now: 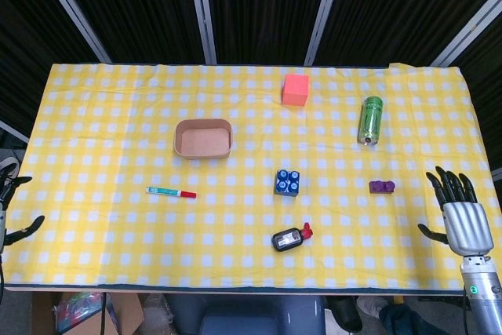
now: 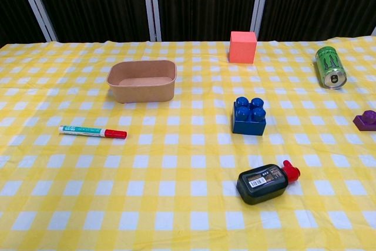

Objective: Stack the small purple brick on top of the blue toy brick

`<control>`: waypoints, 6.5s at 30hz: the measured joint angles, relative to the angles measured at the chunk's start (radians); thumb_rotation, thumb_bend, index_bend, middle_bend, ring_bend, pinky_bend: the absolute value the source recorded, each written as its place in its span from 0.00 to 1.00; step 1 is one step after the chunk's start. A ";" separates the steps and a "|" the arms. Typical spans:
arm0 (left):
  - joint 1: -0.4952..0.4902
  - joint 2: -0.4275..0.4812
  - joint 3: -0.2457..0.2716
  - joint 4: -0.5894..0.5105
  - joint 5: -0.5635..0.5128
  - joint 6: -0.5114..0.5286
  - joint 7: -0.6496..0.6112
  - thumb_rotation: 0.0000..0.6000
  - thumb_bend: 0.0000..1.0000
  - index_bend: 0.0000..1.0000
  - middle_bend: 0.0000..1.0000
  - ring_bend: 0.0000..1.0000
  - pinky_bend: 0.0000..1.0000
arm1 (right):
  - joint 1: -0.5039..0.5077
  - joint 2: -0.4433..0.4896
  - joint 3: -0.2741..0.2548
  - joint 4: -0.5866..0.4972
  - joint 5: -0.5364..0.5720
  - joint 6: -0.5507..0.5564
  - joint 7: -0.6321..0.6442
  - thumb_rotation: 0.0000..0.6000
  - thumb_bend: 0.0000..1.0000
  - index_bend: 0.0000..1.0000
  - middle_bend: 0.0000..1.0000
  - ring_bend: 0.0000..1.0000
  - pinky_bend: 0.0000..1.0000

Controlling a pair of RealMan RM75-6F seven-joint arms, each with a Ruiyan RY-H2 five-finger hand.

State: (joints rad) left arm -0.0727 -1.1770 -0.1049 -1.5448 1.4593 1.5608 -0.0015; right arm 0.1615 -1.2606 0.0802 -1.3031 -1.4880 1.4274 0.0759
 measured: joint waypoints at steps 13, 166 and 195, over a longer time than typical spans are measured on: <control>-0.003 -0.001 0.002 -0.016 0.005 0.000 0.015 1.00 0.21 0.25 0.09 0.00 0.05 | -0.008 0.011 0.001 -0.010 -0.005 0.017 0.011 1.00 0.17 0.10 0.00 0.00 0.00; -0.020 -0.047 -0.009 -0.036 -0.091 -0.043 0.224 1.00 0.21 0.25 0.09 0.00 0.05 | 0.362 -0.206 -0.003 0.395 0.147 -0.639 0.162 1.00 0.43 0.39 0.00 0.00 0.00; -0.021 -0.045 -0.010 -0.036 -0.094 -0.045 0.220 1.00 0.21 0.25 0.09 0.00 0.05 | 0.367 -0.226 0.004 0.404 0.162 -0.648 0.137 1.00 0.44 0.44 0.00 0.00 0.00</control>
State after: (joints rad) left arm -0.0934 -1.2222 -0.1153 -1.5806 1.3649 1.5155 0.2182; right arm 0.5289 -1.4863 0.0838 -0.8990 -1.3261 0.7798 0.2126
